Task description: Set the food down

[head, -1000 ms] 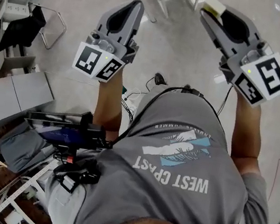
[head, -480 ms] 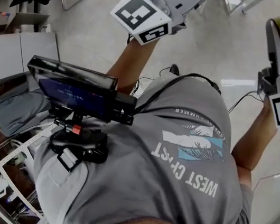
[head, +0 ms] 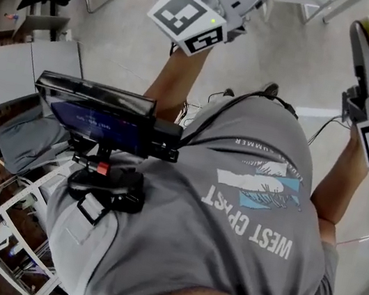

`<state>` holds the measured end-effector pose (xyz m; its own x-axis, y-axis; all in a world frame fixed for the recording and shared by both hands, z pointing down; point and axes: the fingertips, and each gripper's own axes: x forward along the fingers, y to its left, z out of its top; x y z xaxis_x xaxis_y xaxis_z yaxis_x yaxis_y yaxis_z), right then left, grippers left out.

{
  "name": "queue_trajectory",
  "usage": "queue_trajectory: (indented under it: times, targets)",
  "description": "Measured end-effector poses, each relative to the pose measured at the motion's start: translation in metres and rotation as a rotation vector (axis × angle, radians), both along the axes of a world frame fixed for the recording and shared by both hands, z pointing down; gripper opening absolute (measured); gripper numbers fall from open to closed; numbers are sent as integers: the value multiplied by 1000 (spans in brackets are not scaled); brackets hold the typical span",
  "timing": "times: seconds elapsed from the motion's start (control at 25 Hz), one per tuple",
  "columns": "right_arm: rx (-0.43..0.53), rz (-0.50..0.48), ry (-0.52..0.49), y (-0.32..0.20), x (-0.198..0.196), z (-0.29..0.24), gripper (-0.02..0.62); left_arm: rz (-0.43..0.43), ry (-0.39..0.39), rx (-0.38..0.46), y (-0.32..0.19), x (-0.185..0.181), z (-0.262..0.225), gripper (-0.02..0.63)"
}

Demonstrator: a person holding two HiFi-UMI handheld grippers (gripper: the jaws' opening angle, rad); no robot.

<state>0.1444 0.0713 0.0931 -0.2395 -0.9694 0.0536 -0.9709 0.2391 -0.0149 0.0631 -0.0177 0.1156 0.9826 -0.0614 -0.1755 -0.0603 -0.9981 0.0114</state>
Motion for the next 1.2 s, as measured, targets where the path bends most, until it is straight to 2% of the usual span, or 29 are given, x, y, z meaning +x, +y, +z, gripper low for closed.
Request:
queue_trajectory:
  times: [0.08, 0.28, 0.52, 0.68, 0.92, 1.2]
  targets:
    - [9, -18, -11, -8, 23, 9, 103, -21, -12, 13, -6, 18, 9, 8]
    - [23, -55, -47, -13, 68, 75, 103, -64, -42, 27, -10, 61, 70, 8]
    - [27, -57, -70, -32, 94, 75, 103, -73, -67, 30, -27, 82, 70, 8]
    - [5, -48, -85, -49, 96, 85, 103, -66, -75, 24, -42, 83, 72, 8]
    - [-20, -27, -79, -97, 94, 94, 103, -44, -71, 1, -91, 82, 82, 8]
    - [-11, 0, -85, -153, 81, 108, 103, -23, -49, -2, -149, 64, 91, 8]
